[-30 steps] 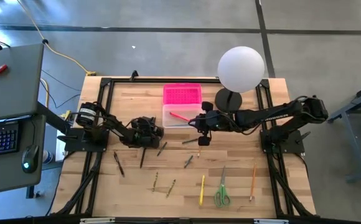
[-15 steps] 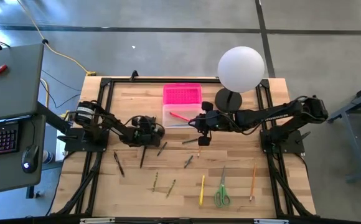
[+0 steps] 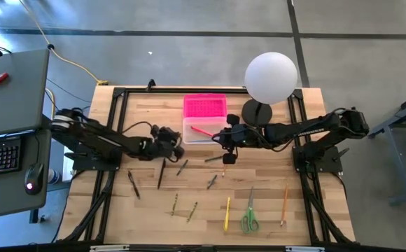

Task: Pick & place school supplies into a supply box
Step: Put the light blue pencil into the transparent supply box

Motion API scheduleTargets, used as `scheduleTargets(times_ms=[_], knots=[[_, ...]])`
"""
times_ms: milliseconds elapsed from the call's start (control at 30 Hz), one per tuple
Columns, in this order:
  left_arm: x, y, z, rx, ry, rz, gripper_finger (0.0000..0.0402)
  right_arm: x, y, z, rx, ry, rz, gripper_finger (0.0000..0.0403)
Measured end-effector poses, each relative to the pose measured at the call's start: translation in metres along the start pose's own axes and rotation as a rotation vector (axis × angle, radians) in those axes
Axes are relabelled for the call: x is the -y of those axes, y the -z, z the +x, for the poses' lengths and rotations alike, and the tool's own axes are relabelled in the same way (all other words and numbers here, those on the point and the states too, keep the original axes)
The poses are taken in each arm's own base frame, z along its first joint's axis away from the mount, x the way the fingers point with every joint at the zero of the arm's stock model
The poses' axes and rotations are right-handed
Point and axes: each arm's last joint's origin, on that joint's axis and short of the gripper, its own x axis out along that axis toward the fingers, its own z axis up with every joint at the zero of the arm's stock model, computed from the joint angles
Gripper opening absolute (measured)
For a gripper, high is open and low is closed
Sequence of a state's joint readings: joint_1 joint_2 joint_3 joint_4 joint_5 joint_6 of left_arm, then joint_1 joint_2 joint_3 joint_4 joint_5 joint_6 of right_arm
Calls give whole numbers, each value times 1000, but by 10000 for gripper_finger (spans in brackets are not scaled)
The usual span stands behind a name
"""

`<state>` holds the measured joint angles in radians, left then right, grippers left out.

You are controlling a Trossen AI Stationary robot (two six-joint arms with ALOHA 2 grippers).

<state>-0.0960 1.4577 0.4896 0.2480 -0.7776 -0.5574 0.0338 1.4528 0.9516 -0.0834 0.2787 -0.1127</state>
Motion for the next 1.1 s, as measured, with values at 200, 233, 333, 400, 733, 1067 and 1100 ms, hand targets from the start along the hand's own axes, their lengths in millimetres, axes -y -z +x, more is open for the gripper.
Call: scheduleTargets(times_ms=[200,233,333,400,733,1067,1100], knots=[[-3,-18,15,-10,236,11,35,0,-1,0,7,1,1,59],[-4,-19,20,-14,261,-2,35,0,-1,0,7,1,1,59],[-13,-25,34,-10,301,-1,36,0,-1,0,7,1,-2,59],[-16,-34,44,-2,335,10,36,0,-1,0,7,1,-7,59],[4,-92,107,-54,471,218,36,1,-4,0,42,7,-14,59],[38,-89,173,-203,475,312,37,0,-1,0,12,5,-23,59],[40,-90,176,-196,478,324,38,0,-1,0,11,6,-23,59]])
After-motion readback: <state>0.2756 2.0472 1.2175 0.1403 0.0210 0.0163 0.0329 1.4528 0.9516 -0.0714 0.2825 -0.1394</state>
